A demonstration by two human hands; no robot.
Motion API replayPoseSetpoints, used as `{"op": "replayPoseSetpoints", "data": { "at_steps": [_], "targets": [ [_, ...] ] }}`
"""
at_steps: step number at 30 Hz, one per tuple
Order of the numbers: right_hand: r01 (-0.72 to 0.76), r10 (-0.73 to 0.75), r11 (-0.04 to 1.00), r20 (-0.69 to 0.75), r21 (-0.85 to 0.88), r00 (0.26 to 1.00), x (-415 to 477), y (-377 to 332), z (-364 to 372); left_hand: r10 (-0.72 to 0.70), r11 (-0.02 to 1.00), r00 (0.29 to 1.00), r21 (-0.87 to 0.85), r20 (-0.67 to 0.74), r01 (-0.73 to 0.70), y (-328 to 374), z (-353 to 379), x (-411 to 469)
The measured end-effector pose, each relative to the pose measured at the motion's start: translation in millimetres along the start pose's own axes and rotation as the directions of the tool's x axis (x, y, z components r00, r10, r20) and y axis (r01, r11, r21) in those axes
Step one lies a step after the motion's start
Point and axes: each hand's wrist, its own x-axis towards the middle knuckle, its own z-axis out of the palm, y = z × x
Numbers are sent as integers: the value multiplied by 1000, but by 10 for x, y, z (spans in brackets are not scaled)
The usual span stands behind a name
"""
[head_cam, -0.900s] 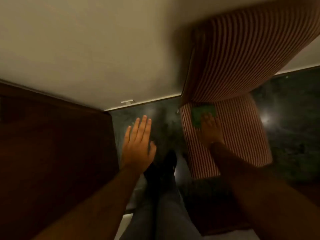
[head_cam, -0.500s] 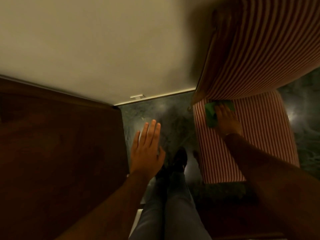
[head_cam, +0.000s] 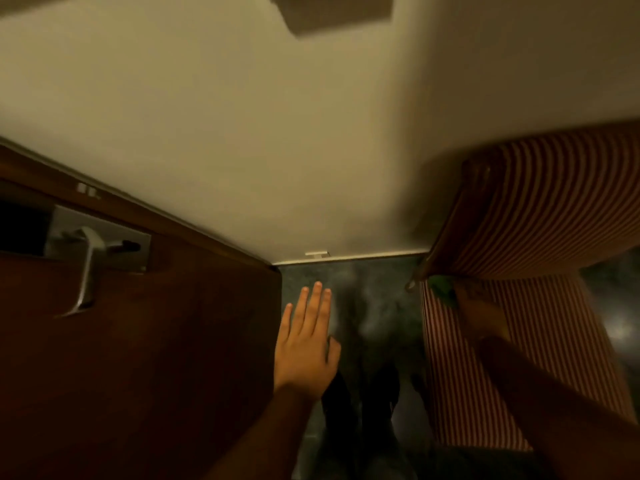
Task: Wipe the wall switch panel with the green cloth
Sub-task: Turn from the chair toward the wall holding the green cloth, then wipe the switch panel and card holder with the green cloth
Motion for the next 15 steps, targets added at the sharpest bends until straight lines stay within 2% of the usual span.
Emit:
{"op": "replayPoseSetpoints", "data": {
  "at_steps": [2, 8, 12, 15],
  "targets": [
    [49, -48, 998, -33, 32, 998, -186, -201, -173, -18, 1000, 999, 4, -35, 19, 28, -204, 34],
    [207, -134, 946, -282, 248, 950, -677, -744, -807, -55, 997, 986, -70, -158, 45, 77, -843, 89],
    [295, -85, 866, -463, 403, 882, -975, -1132, -1322, -19, 999, 949, -52, -315, 3, -97, -1367, 164],
    [390, -42, 796, -601, 462, 798, -1214, -1535, -1789, -37, 998, 892, -61, -450, 11, -347, -1931, 360]
  ]
}}
